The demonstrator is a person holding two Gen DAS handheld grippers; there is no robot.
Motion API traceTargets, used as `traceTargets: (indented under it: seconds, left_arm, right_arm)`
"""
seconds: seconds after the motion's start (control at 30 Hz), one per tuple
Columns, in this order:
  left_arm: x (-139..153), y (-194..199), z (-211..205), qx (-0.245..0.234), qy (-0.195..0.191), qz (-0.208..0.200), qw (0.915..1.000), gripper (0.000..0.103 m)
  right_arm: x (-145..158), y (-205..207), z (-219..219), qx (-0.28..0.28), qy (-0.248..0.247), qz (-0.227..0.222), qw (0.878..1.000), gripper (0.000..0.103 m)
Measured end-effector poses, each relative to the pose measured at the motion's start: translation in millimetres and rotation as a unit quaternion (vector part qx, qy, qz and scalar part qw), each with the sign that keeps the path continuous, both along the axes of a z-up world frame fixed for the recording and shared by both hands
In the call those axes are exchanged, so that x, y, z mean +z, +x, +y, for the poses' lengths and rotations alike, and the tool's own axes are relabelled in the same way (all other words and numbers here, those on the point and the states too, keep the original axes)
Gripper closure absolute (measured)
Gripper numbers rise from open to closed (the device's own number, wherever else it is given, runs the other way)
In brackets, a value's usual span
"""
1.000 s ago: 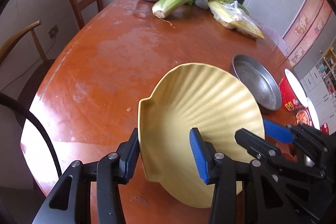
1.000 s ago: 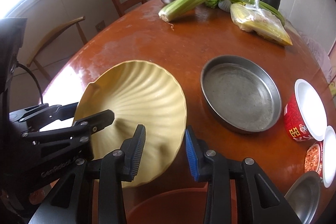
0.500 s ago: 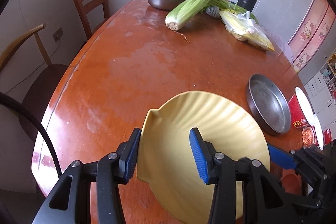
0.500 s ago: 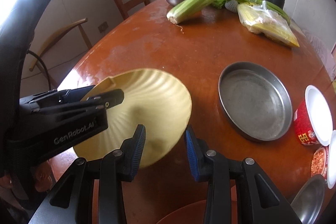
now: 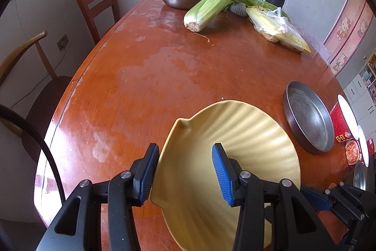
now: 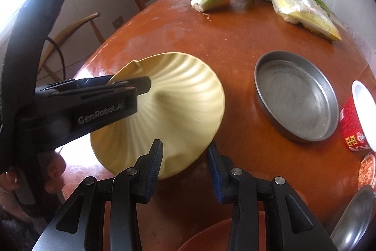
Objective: Organize plates and bowls
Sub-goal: 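Lift the yellow shell plate with the left gripper, lower it, release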
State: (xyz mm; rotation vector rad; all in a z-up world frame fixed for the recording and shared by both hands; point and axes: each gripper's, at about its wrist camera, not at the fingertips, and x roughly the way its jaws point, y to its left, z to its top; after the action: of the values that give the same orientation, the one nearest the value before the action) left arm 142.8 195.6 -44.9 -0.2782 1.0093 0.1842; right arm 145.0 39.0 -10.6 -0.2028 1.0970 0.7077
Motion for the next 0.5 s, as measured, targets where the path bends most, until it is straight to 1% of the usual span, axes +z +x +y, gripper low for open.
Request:
traceTargets:
  seconds: [0.1,0.17,0.5]
  left_arm:
    - [1.4,-1.1,0.7,0.0,0.001,-0.003,1.0,0.056]
    - [4.4,-3.4,0.8,0.003,0.01,-0.008,0.9999,0.056]
    - [18.3,-14.6,1.2,0.012,0.023,-0.024,0.9994,0.052]
  right_arm:
    - [2.7,-1.5,-2.6,0.0,0.013,-0.002,1.0,0.063]
    - [5.6,-1.0,-6.1,-0.005,0.021,-0.003,1.0,0.062]
    - [19.8,-1.6,-17.2,-0.019,0.035,-0.018,0.999,0.062]
